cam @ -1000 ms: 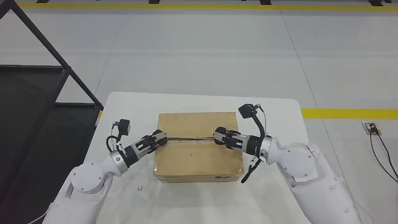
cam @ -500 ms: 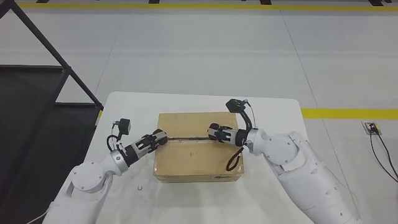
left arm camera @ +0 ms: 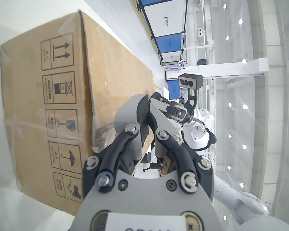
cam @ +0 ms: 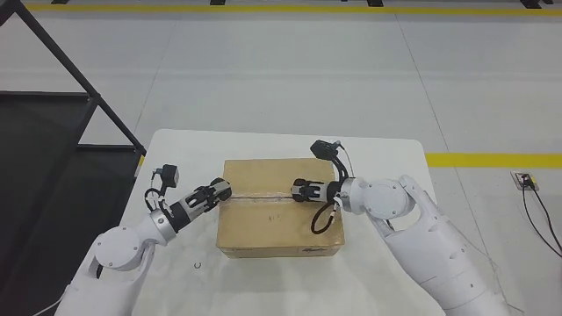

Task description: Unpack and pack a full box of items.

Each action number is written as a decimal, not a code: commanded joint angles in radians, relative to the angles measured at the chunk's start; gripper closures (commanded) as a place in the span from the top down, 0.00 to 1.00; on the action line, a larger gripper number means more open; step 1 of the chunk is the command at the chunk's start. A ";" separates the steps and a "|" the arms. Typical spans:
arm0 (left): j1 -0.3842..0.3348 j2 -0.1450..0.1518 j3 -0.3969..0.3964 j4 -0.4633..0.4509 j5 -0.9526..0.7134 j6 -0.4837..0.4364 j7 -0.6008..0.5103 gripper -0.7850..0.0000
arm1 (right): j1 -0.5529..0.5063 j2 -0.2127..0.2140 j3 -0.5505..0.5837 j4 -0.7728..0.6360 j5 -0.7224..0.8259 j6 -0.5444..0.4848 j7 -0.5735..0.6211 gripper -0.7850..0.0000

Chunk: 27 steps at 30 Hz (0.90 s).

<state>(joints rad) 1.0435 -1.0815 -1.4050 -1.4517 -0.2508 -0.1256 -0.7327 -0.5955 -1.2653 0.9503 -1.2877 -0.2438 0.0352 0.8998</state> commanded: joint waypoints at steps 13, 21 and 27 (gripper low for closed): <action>0.073 0.019 -0.157 0.030 -0.113 -0.051 0.006 0.00 | 0.128 -0.074 -0.152 0.132 0.059 0.036 -0.016 0.00; 0.126 0.026 -0.213 0.054 -0.160 -0.086 -0.007 0.00 | 0.239 -0.158 -0.272 0.264 0.132 0.030 -0.040 0.00; 0.160 0.031 -0.255 0.070 -0.193 -0.109 -0.013 0.00 | 0.313 -0.237 -0.356 0.384 0.198 0.013 -0.047 0.00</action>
<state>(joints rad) 1.1977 -1.0512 -1.6521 -1.3849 -0.4362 -0.2325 -0.7427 -0.2945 -1.4892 0.6062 -0.9270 -0.0579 0.0551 0.8536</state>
